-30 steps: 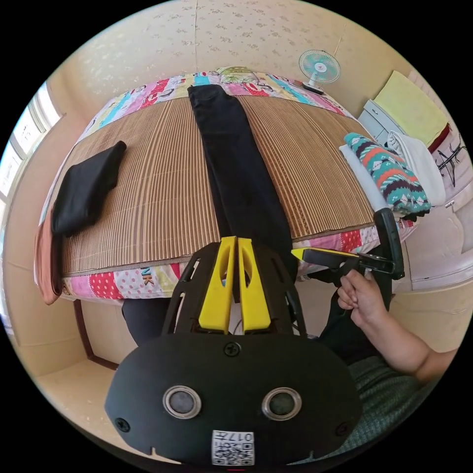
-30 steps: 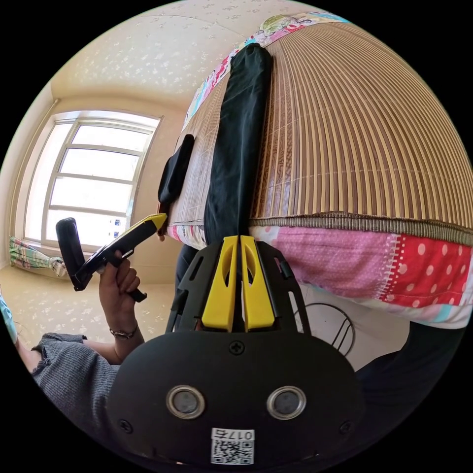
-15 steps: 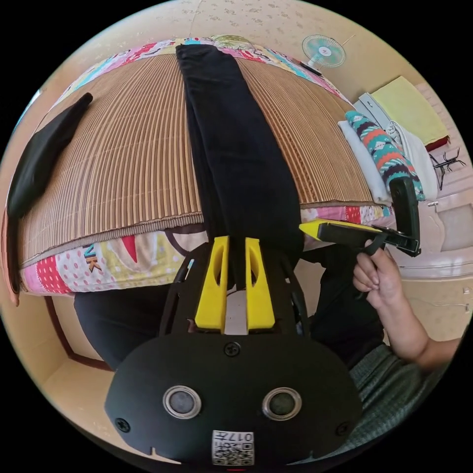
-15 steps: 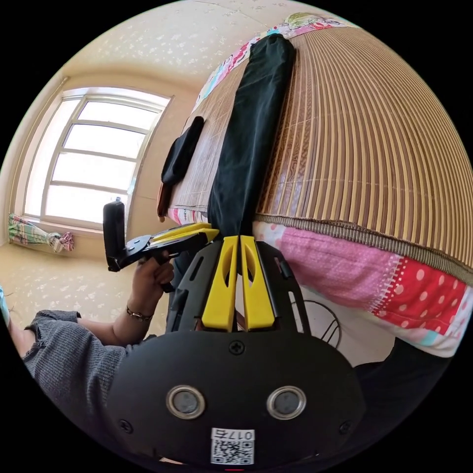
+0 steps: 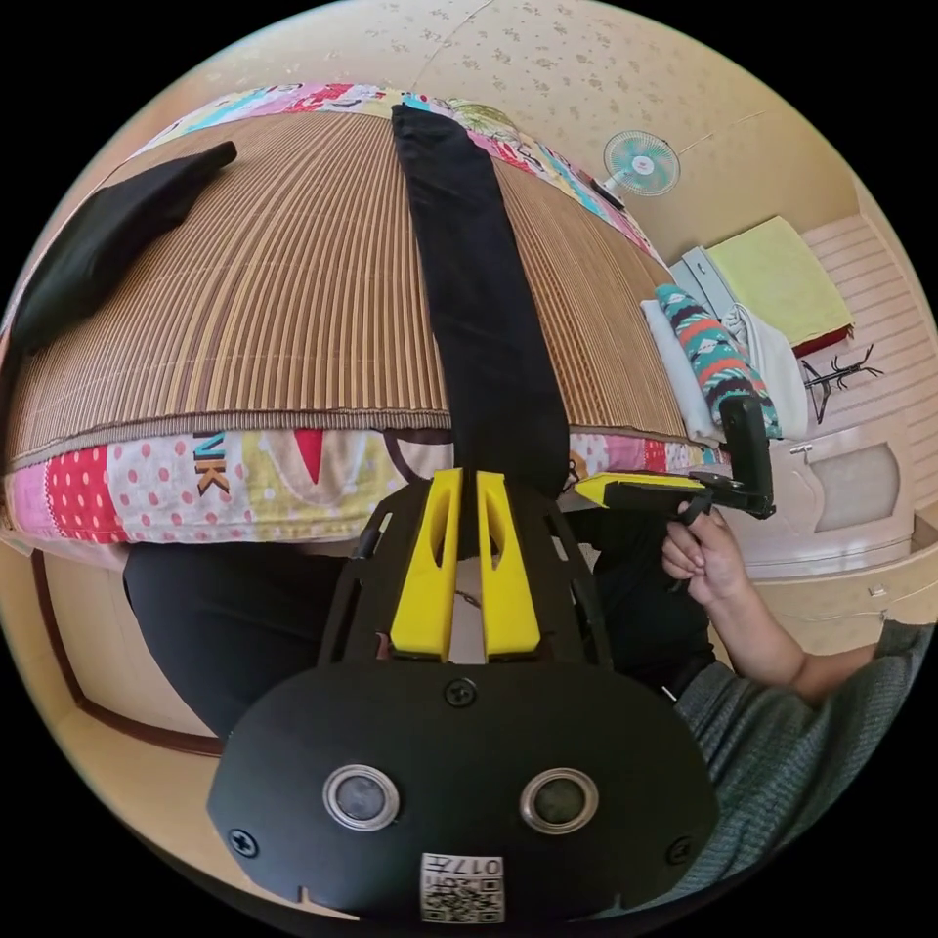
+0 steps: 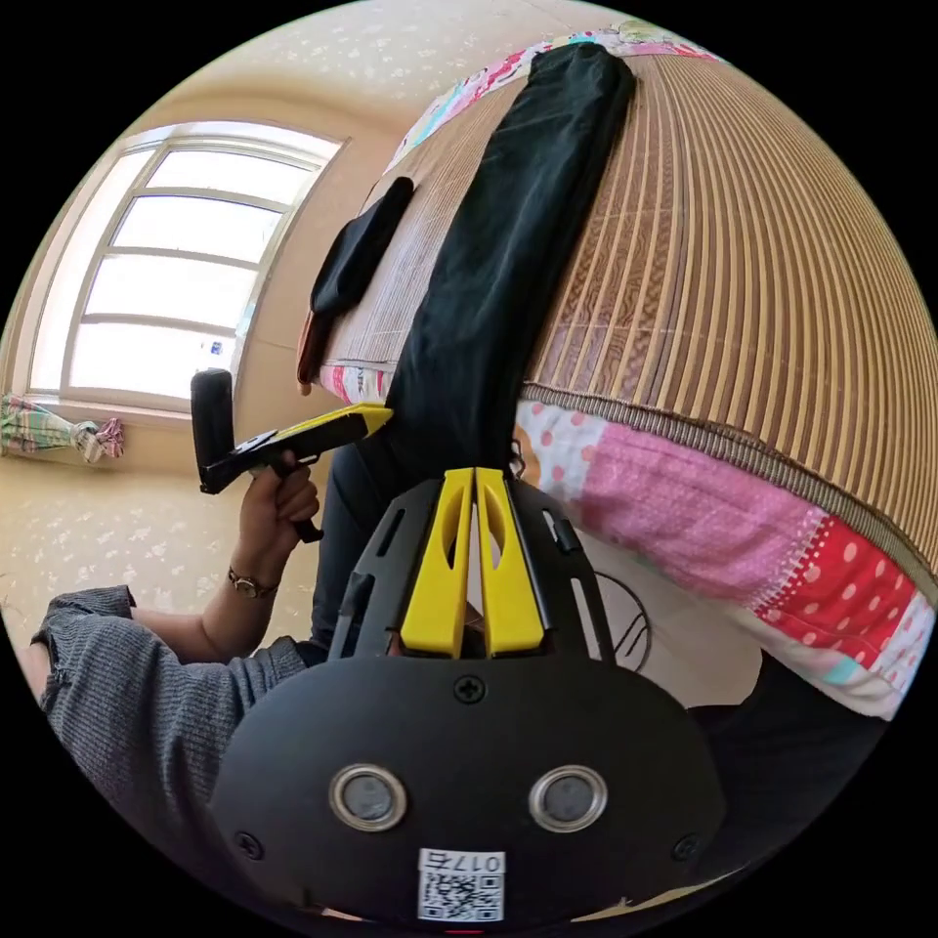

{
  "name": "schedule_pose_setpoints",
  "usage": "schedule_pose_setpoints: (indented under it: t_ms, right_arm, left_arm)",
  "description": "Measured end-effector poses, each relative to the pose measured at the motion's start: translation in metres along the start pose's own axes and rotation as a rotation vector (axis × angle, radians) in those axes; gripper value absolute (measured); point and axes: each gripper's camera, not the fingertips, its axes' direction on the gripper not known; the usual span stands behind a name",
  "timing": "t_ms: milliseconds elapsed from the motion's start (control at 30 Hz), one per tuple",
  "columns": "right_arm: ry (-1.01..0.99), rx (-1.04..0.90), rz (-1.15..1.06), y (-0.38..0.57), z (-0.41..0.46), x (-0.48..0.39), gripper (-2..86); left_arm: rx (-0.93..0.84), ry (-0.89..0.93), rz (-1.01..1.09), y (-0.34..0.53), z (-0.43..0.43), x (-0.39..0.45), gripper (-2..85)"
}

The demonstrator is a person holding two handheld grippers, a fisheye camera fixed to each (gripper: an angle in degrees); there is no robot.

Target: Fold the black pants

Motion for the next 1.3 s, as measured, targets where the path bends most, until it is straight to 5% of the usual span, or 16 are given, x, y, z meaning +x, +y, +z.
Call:
schedule_pose_setpoints:
  t_ms: [200,500,667,967,1300]
  right_arm:
    - [0.047,0.022,0.016,-0.040,-0.005,0.003,8.0]
    - [0.122,-0.113,-0.050,-0.011,0.022,-0.026,3.8]
    - [-0.046,-0.283,-0.023,0.030,0.016,-0.006,3.7]
    - [-0.071,0.091,0.034,-0.030,-0.087,0.041,7.5]
    - [-0.193,0.193,0.191,-0.152,-0.090,0.075,12.1]
  left_arm:
    - [-0.015,0.014,0.015,-0.036,0.008,-0.004,8.6]
    - [-0.118,0.056,-0.001,-0.014,0.025,0.013,3.4]
    - [-0.300,0.148,0.075,0.032,0.040,0.017,4.8]
    - [0.074,0.156,0.055,-0.087,-0.043,-0.032,8.7]
    - [0.039,0.191,-0.050,-0.227,-0.007,-0.047,13.3]
